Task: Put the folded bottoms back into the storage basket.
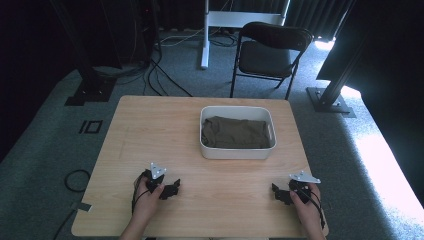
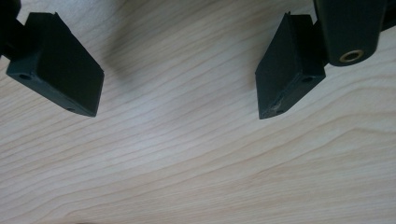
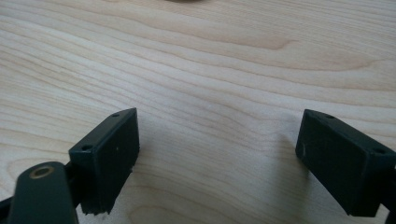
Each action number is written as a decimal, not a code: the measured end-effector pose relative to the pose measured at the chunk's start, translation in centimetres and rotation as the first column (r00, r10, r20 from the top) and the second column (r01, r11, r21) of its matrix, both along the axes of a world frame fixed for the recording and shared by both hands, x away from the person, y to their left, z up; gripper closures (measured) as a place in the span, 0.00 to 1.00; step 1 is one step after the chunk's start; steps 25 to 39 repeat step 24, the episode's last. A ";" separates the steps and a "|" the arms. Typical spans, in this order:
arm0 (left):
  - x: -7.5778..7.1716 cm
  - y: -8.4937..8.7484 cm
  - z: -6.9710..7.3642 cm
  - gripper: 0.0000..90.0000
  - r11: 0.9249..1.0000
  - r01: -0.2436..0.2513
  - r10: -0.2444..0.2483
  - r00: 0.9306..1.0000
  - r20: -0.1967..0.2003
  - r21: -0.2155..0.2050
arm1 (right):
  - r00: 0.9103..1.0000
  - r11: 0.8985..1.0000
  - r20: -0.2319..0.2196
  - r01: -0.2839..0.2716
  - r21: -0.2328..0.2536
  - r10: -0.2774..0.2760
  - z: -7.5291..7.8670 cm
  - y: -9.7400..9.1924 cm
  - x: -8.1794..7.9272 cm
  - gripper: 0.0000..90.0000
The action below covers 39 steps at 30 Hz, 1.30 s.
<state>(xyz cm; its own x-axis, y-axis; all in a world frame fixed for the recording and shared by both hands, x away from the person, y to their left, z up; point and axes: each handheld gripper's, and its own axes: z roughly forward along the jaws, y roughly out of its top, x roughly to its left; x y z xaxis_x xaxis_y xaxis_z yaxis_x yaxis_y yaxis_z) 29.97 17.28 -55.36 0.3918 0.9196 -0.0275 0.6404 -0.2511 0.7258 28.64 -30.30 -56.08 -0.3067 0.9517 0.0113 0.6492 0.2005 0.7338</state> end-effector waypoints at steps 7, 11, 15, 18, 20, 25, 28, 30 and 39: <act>0.0 0.0 -0.1 0.14 0.998 -0.015 0.015 1.000 -0.001 0.053 | 1.000 1.000 0.000 0.002 -0.001 -0.002 0.0 0.0 0.0 0.14; 0.1 -0.2 -0.2 0.07 0.995 -0.076 0.077 0.997 -0.016 0.059 | 1.000 1.000 0.000 0.003 -0.001 -0.003 0.0 0.0 0.0 0.14; 0.2 -0.2 -0.2 0.03 0.994 -0.094 0.096 0.995 -0.024 0.061 | 1.000 1.000 0.000 0.002 -0.001 -0.002 0.0 0.0 0.0 0.14; 0.2 -0.2 -0.2 0.03 0.993 -0.100 0.102 0.995 -0.024 0.061 | 1.000 1.000 -0.002 0.007 -0.001 -0.007 0.0 0.0 0.0 0.13; 0.2 -0.3 -0.2 0.03 0.993 -0.106 0.108 0.994 -0.023 0.059 | 1.000 1.000 -0.003 0.007 0.000 -0.007 0.0 0.0 0.0 0.13; 0.2 -0.4 -0.2 0.03 0.992 -0.114 0.116 0.993 -0.023 0.059 | 1.000 1.000 -0.005 0.016 -0.001 -0.016 0.0 0.0 0.0 0.12; 0.2 -0.4 -0.2 0.03 0.992 -0.114 0.116 0.993 -0.023 0.059 | 1.000 1.000 -0.005 0.016 -0.001 -0.016 0.0 0.0 0.0 0.12; 0.2 -0.4 -0.2 0.03 0.992 -0.114 0.116 0.993 -0.023 0.059 | 1.000 1.000 -0.005 0.016 -0.001 -0.016 0.0 0.0 0.0 0.12; 0.2 -0.4 -0.2 0.03 0.992 -0.114 0.116 0.993 -0.023 0.059 | 1.000 1.000 -0.005 0.016 -0.001 -0.016 0.0 0.0 0.0 0.12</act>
